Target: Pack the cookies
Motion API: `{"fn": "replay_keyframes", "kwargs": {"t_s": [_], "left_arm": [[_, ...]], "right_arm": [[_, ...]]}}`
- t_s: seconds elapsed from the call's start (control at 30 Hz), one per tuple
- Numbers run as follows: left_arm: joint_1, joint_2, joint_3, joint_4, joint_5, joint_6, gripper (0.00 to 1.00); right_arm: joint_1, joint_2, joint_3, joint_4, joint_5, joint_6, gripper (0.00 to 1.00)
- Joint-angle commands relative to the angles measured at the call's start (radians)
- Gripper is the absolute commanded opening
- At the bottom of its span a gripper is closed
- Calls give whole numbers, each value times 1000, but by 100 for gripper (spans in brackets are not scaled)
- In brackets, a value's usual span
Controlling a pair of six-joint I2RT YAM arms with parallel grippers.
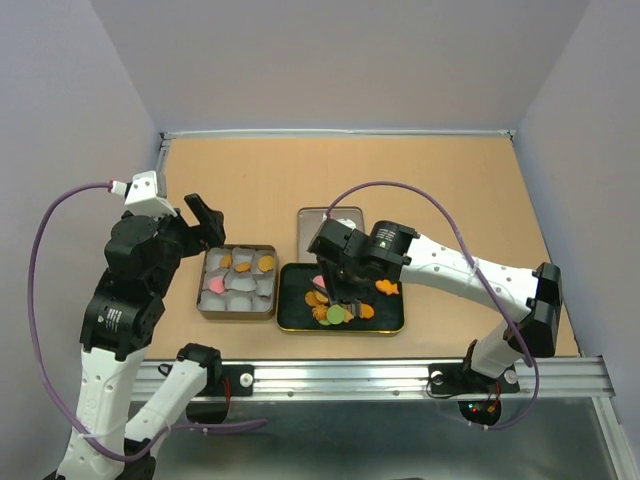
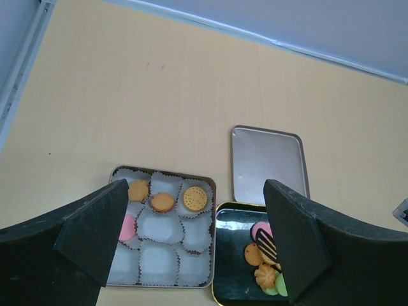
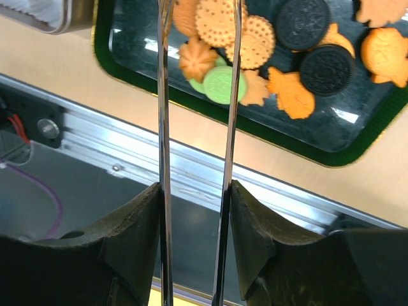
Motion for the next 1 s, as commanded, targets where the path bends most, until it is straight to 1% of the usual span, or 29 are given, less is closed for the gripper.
{"fn": "replay_keyframes", "kwargs": {"t_s": [0.0,0.23,0.53,0.97], "left_arm": [[-5,4,-8,55,30,-10,99],[-5,-2,-10,48,26,-10,99],[-5,-2,-19,56,29,-10,99],[-5,-5,-25,58,23,-7,99]], "right_arm": [[1,6,32,-66,73,17,49],[1,22,36,-83,48,16,49],[30,48,64,-66,9,12,49],[46,101,79,-81,-5,2,49]]}}
